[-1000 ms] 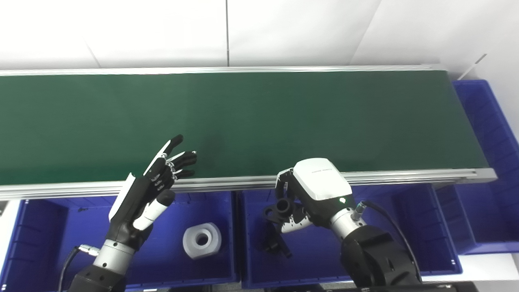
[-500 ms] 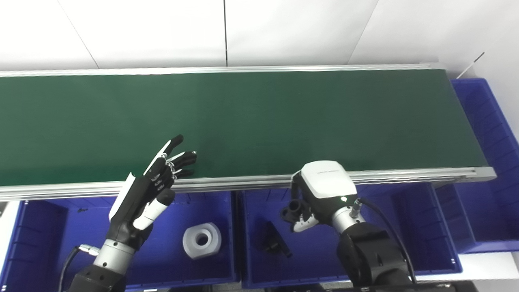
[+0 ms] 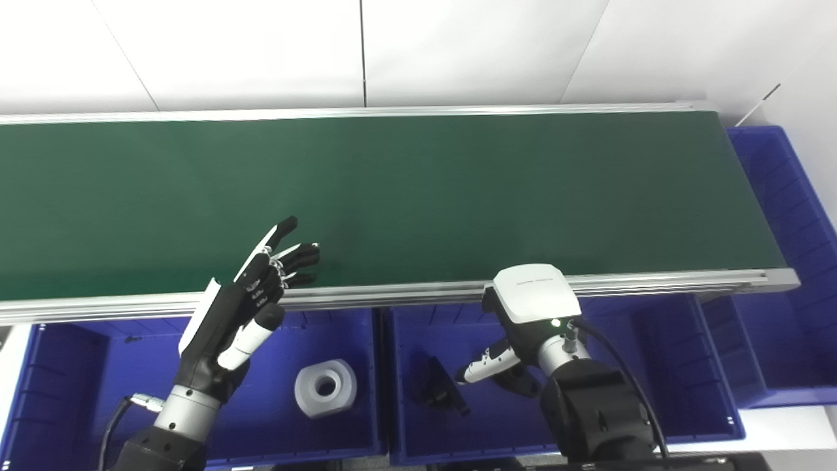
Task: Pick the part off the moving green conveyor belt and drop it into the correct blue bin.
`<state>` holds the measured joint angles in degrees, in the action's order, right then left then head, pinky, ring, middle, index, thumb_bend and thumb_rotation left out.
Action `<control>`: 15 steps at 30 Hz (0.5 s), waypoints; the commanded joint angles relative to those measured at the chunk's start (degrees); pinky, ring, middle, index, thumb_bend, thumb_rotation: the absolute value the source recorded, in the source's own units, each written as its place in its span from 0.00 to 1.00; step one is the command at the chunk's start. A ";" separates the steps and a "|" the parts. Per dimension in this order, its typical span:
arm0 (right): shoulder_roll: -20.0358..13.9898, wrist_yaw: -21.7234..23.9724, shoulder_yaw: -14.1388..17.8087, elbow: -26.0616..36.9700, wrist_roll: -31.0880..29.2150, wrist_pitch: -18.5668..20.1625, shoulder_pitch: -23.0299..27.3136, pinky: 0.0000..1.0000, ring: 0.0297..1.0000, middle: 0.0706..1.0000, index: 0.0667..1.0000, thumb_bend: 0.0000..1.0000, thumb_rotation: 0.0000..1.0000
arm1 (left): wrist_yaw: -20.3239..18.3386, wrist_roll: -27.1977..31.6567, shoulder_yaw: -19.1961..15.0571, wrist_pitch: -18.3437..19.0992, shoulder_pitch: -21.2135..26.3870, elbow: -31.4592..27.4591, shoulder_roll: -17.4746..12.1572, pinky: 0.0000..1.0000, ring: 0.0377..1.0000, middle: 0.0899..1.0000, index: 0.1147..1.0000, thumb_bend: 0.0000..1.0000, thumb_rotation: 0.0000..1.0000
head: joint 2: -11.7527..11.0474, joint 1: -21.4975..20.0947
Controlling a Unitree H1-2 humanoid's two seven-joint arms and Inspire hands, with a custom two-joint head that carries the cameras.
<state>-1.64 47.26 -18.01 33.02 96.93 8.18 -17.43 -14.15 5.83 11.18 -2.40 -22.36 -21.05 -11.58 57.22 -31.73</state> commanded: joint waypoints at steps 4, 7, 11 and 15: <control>2.51 1.22 0.48 4.73 -2.84 -1.71 -0.98 0.46 0.55 0.65 0.67 0.97 0.54 | -0.43 -0.33 0.26 -0.71 -0.18 -1.81 -0.11 0.79 0.84 0.83 0.96 0.79 0.82 | -0.25 1.42; 3.61 -1.70 1.02 6.48 -9.35 -1.05 -2.37 0.47 0.58 0.66 0.64 0.92 0.54 | -0.06 -1.00 0.47 -0.76 -0.60 -1.96 0.25 0.78 0.84 0.82 0.94 0.79 0.81 | -0.24 2.71; 8.93 -9.12 2.17 9.69 -27.96 1.99 -7.34 0.44 0.53 0.60 0.61 0.82 0.77 | -0.07 -2.46 0.96 -2.89 -0.72 -1.10 0.66 0.77 0.83 0.82 0.94 0.75 0.81 | 0.08 5.09; 13.83 -8.77 4.22 9.82 -46.12 7.60 -11.08 0.47 0.54 0.59 0.61 0.69 0.91 | -0.01 -3.16 1.63 -2.79 -0.84 -0.85 1.40 0.77 0.83 0.82 0.93 0.73 0.81 | 0.18 7.60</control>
<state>8.88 40.82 -14.72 40.87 60.84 11.53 -26.85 -14.15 3.09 12.27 -2.36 -23.23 -20.74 -10.89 57.31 -24.18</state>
